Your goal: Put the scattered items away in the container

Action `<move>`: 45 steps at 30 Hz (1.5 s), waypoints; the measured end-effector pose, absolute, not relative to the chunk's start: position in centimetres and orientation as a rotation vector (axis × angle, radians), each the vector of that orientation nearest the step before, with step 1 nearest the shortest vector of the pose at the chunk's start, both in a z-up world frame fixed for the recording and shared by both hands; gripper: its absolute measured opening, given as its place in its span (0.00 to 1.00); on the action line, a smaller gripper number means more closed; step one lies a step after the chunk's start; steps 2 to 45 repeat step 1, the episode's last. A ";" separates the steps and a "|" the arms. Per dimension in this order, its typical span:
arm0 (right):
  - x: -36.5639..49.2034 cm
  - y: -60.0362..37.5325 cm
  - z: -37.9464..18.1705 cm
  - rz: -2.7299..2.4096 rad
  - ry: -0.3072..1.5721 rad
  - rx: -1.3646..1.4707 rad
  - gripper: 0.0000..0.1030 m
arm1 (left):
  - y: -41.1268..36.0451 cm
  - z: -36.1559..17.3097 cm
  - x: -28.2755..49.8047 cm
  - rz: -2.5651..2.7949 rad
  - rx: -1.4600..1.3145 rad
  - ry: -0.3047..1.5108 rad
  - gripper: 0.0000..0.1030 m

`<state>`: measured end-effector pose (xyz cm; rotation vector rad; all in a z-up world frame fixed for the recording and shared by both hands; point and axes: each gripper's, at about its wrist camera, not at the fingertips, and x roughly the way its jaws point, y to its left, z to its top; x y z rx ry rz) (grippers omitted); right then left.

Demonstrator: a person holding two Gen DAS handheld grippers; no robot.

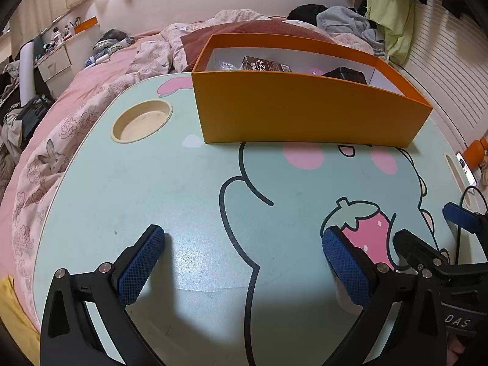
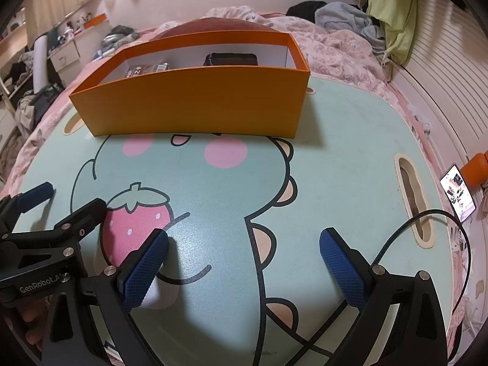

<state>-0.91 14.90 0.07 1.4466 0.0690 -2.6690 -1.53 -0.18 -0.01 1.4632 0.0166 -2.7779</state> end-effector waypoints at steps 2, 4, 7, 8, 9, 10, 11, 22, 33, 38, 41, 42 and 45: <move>-0.9 14.9 0.1 -2.669 0.069 1.447 0.97 | -0.2 0.0 -1.5 -2.779 1.461 0.017 1.00; -0.9 14.9 0.1 -2.669 0.069 1.447 0.97 | -0.2 0.0 -1.5 -2.779 1.461 0.017 1.00; -0.9 14.9 0.1 -2.669 0.069 1.447 0.97 | -0.2 0.0 -1.5 -2.779 1.461 0.017 1.00; -0.9 14.9 0.1 -2.669 0.069 1.447 0.97 | -0.2 0.0 -1.5 -2.779 1.461 0.017 1.00; -0.9 14.9 0.1 -2.669 0.069 1.447 0.97 | -0.2 0.0 -1.5 -2.779 1.461 0.017 1.00; -0.9 14.9 0.1 -2.669 0.069 1.447 0.97 | -0.2 0.0 -1.5 -2.779 1.461 0.017 1.00; -0.9 14.9 0.1 -2.669 0.069 1.447 0.97 | -0.2 0.0 -1.5 -2.779 1.461 0.017 1.00; -0.9 14.9 0.1 -2.669 0.069 1.447 0.97 | -0.2 0.0 -1.5 -2.779 1.461 0.017 1.00; -0.9 14.9 0.1 -2.669 0.069 1.447 0.97 | -0.2 0.0 -1.5 -2.779 1.461 0.017 1.00; -0.9 14.9 0.1 -2.669 0.069 1.447 0.97 | -0.2 0.0 -1.5 -2.779 1.461 0.017 1.00; -0.9 14.9 0.1 -2.669 0.069 1.447 0.97 | -0.2 0.0 -1.5 -2.779 1.461 0.017 1.00; -0.9 14.9 0.1 -2.669 0.069 1.447 0.97 | -0.2 0.0 -1.5 -2.779 1.461 0.017 1.00; -0.9 14.9 0.1 -2.669 0.069 1.447 0.97 | -0.2 0.0 -1.5 -2.779 1.461 0.017 1.00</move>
